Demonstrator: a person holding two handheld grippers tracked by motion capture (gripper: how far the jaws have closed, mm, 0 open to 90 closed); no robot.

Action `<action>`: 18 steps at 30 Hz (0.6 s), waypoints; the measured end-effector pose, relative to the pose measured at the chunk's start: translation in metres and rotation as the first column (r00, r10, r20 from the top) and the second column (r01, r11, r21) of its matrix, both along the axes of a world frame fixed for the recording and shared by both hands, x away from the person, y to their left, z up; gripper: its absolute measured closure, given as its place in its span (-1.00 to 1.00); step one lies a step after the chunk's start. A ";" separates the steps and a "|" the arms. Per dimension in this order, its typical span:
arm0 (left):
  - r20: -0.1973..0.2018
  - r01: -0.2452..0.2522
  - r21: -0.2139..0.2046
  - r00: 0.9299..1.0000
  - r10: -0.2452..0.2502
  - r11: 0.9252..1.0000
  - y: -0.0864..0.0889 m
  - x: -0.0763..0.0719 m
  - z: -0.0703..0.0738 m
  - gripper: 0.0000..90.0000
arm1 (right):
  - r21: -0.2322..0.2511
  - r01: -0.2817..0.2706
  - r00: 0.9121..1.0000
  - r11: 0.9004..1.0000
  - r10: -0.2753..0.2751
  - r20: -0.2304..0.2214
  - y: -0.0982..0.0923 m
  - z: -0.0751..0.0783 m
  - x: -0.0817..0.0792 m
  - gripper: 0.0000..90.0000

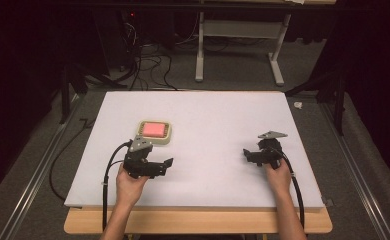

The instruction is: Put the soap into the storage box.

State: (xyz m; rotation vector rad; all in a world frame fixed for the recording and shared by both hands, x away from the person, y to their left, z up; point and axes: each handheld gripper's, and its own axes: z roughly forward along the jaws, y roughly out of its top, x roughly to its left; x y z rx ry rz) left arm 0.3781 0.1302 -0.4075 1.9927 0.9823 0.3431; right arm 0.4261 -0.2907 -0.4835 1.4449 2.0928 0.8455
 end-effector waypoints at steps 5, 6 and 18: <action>-0.008 0.018 0.030 1.000 -0.018 0.999 -0.006 0.000 -0.004 -0.75 | 0.000 0.000 1.000 1.000 0.000 0.000 0.000 0.000 0.000 -0.66; -0.010 0.022 0.033 1.000 -0.021 0.999 -0.007 0.001 -0.005 -0.75 | 0.000 0.000 1.000 1.000 0.000 0.000 0.000 0.000 0.000 -0.66; -0.035 0.040 0.035 0.999 -0.039 0.999 -0.016 0.004 -0.015 -0.74 | 0.000 -0.001 1.000 1.000 0.001 0.000 0.000 0.000 0.000 -0.66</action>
